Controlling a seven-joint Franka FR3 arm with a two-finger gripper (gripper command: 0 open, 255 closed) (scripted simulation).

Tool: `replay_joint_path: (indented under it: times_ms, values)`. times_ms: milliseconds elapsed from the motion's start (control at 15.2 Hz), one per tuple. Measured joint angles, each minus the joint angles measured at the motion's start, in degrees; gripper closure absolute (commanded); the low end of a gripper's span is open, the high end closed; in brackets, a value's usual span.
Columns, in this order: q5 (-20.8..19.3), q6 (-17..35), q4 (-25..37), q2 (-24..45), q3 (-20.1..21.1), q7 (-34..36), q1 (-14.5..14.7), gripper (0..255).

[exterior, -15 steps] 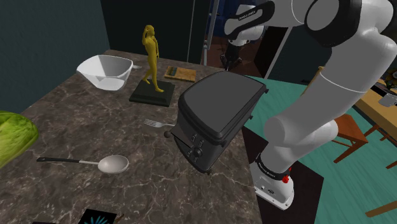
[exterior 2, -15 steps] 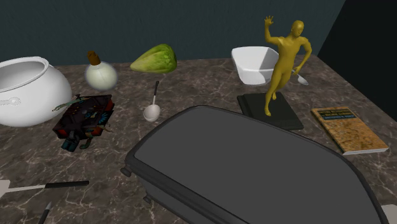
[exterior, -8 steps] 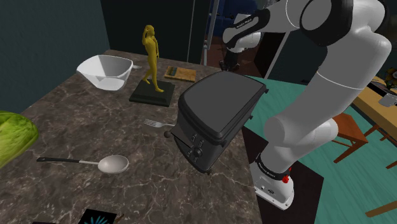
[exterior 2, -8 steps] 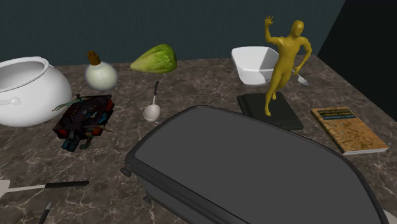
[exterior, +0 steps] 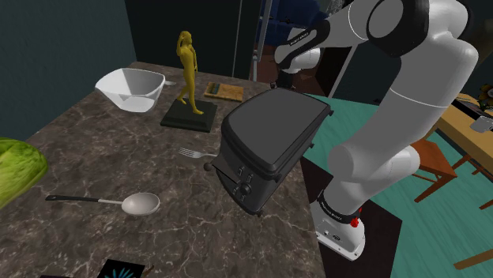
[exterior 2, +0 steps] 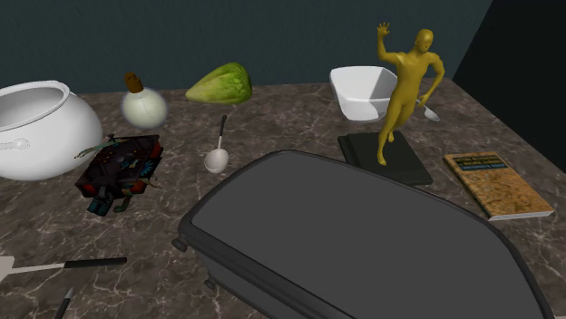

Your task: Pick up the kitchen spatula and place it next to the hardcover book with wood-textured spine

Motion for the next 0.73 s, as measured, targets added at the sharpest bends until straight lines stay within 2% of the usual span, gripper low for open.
replay_joint_path:
  times_ms: [330, 396, 726]
  values:
    - [0.0, 0.2, -0.1, 0.1, 0.0, 0.0, 0.0, 255]
    - [0.0, 0.2, -0.1, 0.1, 0.0, 0.0, 0.0, 0]
    - [0.0, 0.2, -0.1, 0.1, 0.0, 0.0, 0.0, 0]
